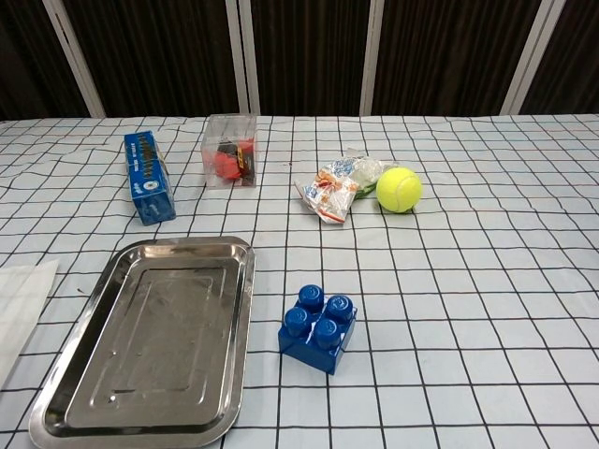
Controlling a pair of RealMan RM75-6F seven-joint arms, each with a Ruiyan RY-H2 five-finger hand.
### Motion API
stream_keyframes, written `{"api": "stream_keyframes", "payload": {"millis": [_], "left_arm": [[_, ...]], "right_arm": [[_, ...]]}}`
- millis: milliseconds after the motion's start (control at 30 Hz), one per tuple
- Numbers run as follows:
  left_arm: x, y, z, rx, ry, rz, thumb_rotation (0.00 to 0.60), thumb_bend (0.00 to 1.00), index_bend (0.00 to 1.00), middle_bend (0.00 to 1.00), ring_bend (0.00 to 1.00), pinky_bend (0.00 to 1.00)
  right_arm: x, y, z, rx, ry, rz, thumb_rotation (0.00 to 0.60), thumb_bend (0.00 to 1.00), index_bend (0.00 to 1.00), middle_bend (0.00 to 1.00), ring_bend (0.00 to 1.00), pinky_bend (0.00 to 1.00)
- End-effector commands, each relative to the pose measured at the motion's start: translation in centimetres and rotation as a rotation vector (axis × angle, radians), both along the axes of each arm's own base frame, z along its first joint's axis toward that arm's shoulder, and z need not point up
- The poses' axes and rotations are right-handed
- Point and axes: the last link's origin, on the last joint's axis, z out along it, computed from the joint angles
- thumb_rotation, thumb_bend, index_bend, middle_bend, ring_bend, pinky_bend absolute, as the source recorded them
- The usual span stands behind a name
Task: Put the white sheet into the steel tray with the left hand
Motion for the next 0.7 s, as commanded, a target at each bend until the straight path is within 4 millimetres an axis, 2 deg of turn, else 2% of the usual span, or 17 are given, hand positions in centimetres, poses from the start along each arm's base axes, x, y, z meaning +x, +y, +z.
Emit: {"api": "stream_keyframes", "payload": {"millis": [33, 100, 533, 700], "left_arm": [[0.09, -0.47, 0.25, 0.000, -0.009, 0.000, 0.600, 0.27, 0.40, 0.00, 0.00, 0.00], [-0.24, -0.96, 0.32, 0.001, -0.004, 0.002, 0.600, 0.27, 0.39, 0.00, 0.00, 0.00], [-0.15, -0.53, -0.27, -0.005, 0.013, 0.014, 0.600, 0.28, 0.40, 0.00, 0.00, 0.00], [-0.17, -0.29, -0.46, 0.009, -0.001, 0.031, 0.600, 0.39, 0.44, 0.00, 0.00, 0.00]], "right_arm": [[-0.04, -0.02, 0.00, 0.001, -0.001, -0.003, 0.600, 0.31, 0.00, 0.00, 0.00, 0.00], [0.02, -0.05, -0.10, 0.005, 0.002, 0.000, 0.600, 0.31, 0.00, 0.00, 0.00, 0.00], [0.01, 0.00, -0.02, 0.000, -0.002, -0.004, 0.600, 0.31, 0.00, 0.00, 0.00, 0.00], [0.03, 0.01, 0.03, -0.001, -0.005, -0.002, 0.600, 0.31, 0.00, 0.00, 0.00, 0.00]]}}
